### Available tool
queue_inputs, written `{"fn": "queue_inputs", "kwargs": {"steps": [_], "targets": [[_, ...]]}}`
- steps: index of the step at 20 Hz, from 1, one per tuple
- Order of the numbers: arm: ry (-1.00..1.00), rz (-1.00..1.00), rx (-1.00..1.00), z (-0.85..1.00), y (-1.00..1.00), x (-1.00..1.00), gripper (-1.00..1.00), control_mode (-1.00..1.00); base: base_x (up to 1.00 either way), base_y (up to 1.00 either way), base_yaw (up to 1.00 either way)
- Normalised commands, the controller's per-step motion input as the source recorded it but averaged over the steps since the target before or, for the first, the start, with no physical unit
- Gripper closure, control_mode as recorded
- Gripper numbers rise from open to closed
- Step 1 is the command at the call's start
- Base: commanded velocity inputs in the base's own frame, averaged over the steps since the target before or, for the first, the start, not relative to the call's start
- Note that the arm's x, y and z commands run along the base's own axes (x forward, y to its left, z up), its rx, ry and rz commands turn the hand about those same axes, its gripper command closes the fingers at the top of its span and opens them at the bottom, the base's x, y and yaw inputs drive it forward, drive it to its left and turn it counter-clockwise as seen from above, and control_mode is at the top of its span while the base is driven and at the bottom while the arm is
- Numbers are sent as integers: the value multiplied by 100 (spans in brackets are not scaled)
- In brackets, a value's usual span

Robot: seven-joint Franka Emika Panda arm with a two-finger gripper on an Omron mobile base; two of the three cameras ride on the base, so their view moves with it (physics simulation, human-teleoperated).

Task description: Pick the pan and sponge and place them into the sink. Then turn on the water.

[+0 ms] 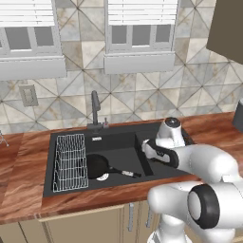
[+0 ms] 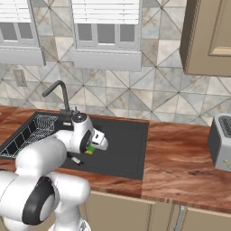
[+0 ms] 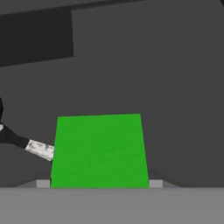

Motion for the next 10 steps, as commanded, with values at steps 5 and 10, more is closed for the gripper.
{"fn": "queue_inputs", "kwargs": {"steps": [5, 10], "targets": [[5, 0, 1, 0, 70, 18, 100, -100, 0, 0, 0], [6, 1, 2, 0, 69, 14, 100, -100, 0, 0, 0]]}}
